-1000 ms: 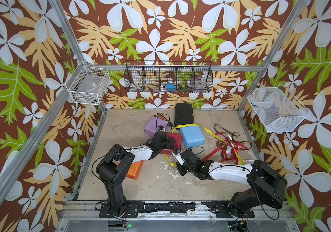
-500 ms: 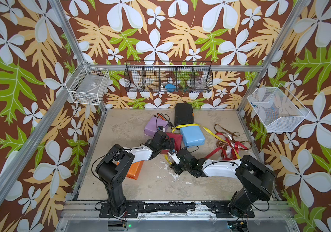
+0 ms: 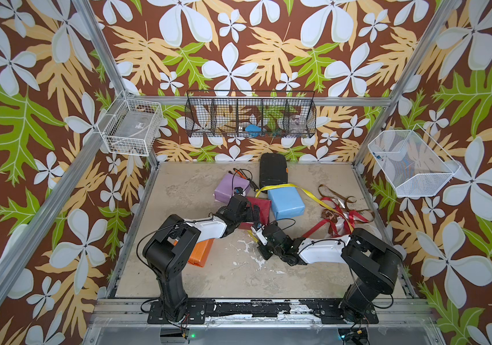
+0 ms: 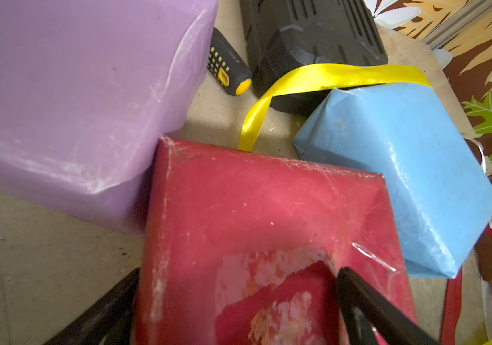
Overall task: Untie the ribbon bows on the gift boxes
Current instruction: Pick up the ribbon at the center of the board, then place the ribbon at the center of the board.
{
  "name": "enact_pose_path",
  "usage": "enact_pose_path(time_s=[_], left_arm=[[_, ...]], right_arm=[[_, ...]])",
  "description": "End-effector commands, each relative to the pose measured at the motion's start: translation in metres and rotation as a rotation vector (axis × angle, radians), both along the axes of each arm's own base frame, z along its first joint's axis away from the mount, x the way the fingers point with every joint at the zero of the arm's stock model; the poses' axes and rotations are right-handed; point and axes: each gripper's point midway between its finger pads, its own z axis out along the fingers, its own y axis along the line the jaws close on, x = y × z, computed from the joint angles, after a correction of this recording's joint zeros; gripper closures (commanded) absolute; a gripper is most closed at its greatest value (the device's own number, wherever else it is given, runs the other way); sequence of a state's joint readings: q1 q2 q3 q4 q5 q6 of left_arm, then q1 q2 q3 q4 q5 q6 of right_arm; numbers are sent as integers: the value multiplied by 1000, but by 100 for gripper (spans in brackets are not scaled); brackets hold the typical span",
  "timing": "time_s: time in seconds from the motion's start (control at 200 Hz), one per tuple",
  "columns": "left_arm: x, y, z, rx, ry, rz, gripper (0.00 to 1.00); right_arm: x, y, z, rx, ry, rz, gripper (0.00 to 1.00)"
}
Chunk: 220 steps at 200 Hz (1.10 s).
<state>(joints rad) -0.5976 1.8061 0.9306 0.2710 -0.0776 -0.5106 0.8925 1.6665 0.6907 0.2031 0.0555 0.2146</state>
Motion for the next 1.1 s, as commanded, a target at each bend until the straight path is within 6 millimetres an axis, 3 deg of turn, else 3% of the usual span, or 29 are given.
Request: enact_pose_path(time_s=[0.0,0.165,0.27,0.455,0.55,0.716,0.826,0.936,0.956,1.021,1.061,1.081,1.096], left_arm=[[-39,29,-53,194,199,-27,0],[-38,29,-52,197,196,-27,0],[-38,30,-52,200,196,-24,0],[-39,30,-54,202,200,-25,0],[-39,30,-55,203,203,-25,0],[-40,30,-53,194,204,-26,0],[-41,29,-52,186,205,-25,0],[-48,31,-56,173,219,-22,0],[-48,32,-57,173,220,-23,0],[-50,32,-59,177,227,-25,0],[-50,32,-59,178,231,-28,0],[-49,31,-59,176,232,-28,0],[-49,31,-58,175,232,-29,0]], right_arm=[[-14,-10,17,47,39,-34,100],[-9,-24,77,150,-79,-93,100],[6,-45,123,216,-166,-166,100],[38,-103,209,367,-331,-344,100],[60,-138,228,316,-388,-457,100],[103,-219,210,211,-355,-716,100],[126,-280,177,242,-262,-886,100],[143,-319,137,246,-155,-988,100],[146,-321,130,236,-127,-992,91],[154,-321,118,210,-52,-980,40],[159,-319,115,211,-30,-968,20],[160,-316,114,216,-21,-959,3],[161,-315,115,221,-17,-953,0]])
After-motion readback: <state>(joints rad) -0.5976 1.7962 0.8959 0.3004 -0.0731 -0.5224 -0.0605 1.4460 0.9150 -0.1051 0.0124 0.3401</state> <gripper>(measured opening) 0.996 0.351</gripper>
